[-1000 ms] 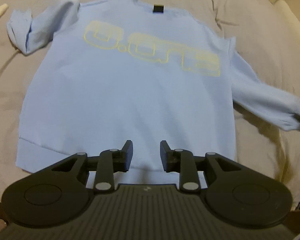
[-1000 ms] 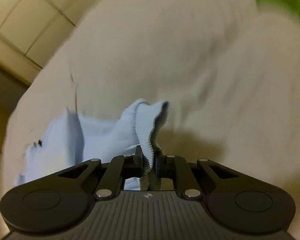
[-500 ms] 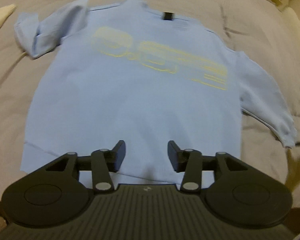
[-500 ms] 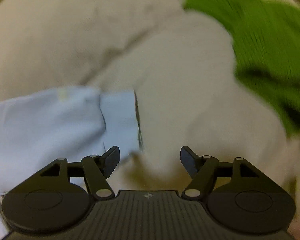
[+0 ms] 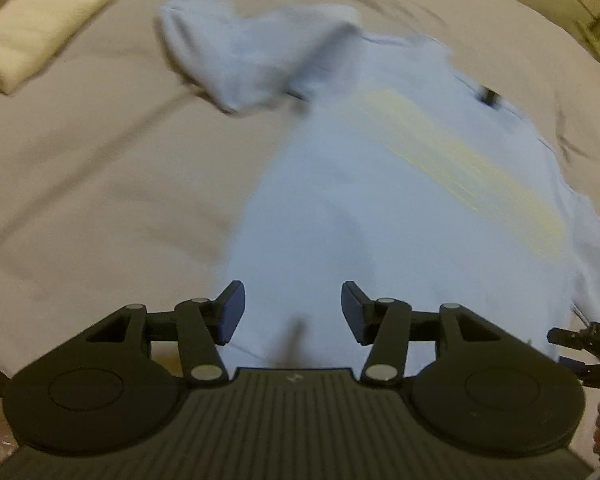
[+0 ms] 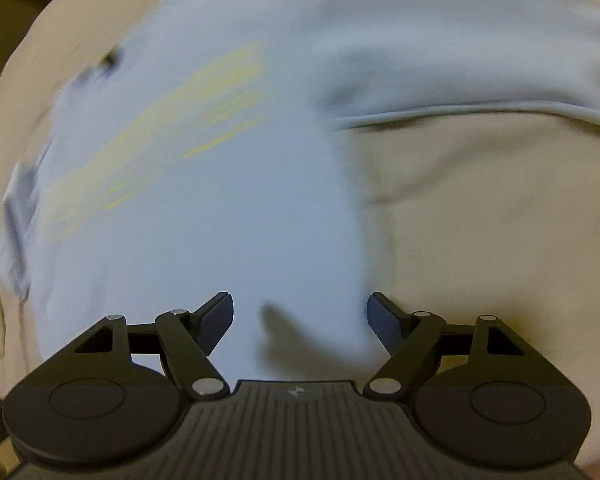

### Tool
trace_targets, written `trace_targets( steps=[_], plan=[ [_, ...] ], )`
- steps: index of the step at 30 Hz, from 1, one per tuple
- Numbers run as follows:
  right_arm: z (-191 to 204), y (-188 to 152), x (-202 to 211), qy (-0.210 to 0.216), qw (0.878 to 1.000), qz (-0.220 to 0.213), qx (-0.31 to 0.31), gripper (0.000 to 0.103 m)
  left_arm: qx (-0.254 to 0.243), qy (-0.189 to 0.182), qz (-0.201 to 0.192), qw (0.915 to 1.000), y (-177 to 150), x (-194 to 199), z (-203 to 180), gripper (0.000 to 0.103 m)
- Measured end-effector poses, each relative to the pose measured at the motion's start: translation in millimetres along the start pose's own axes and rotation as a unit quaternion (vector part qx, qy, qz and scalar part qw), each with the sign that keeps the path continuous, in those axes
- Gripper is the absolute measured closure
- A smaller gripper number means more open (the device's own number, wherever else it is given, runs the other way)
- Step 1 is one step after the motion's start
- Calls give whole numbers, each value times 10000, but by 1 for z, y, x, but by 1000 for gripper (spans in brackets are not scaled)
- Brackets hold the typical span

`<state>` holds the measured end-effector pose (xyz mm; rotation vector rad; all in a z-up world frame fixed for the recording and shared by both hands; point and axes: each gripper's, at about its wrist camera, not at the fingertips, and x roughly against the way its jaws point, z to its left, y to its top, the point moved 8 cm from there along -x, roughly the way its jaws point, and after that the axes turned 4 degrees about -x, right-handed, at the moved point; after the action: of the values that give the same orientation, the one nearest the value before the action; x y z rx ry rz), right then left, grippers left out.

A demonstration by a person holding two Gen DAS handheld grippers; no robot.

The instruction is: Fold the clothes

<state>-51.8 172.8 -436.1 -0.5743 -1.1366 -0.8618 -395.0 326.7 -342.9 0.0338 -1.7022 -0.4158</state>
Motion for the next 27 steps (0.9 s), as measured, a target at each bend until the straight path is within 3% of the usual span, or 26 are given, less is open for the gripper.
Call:
trace_targets(
  steps=[3,6,9,11,17,18,19,20,21,22,24,27],
  plan=[
    [59,-3,-20,14,9999,-2,131,24,16,352,-229,9991,44,-7,33,41],
    [109,2,-34,274,9995,-101,85,26,-135,607,-476,9969,95,-16,53,40],
    [140,-1,-36,196,9995,-205,153,26,-422,850,-650,9934,140,-32,57,36],
    [140,-4,-38,81,9996,-226,112,25,-645,1076,-695,9897,167,-49,56,35],
    [101,3,-42,-275,9980,-210,-537,25,-768,1390,-639,9852,198,-89,59,27],
    [97,1,-40,-322,9973,-205,-632,25,-788,1442,-630,9844,203,-96,60,30],
    [92,-2,-36,-355,9968,-198,-691,25,-808,1494,-620,9835,208,-102,60,40],
    [91,-4,-35,-382,9965,-189,-719,24,-829,1546,-611,9826,213,-109,61,89],
    [90,-5,-33,-411,9962,-179,-741,24,-849,1598,-602,9817,218,-115,61,100],
    [91,-7,-31,-440,9963,-170,-723,24,-820,1609,-683,9812,223,-116,63,100],
    [93,-8,-28,-460,9966,-164,-667,24,-578,1520,-1513,9750,228,-71,81,100],
    [95,-7,-27,-443,9967,-170,-663,24,-353,1594,-2700,9489,226,6,117,99]
  ],
)
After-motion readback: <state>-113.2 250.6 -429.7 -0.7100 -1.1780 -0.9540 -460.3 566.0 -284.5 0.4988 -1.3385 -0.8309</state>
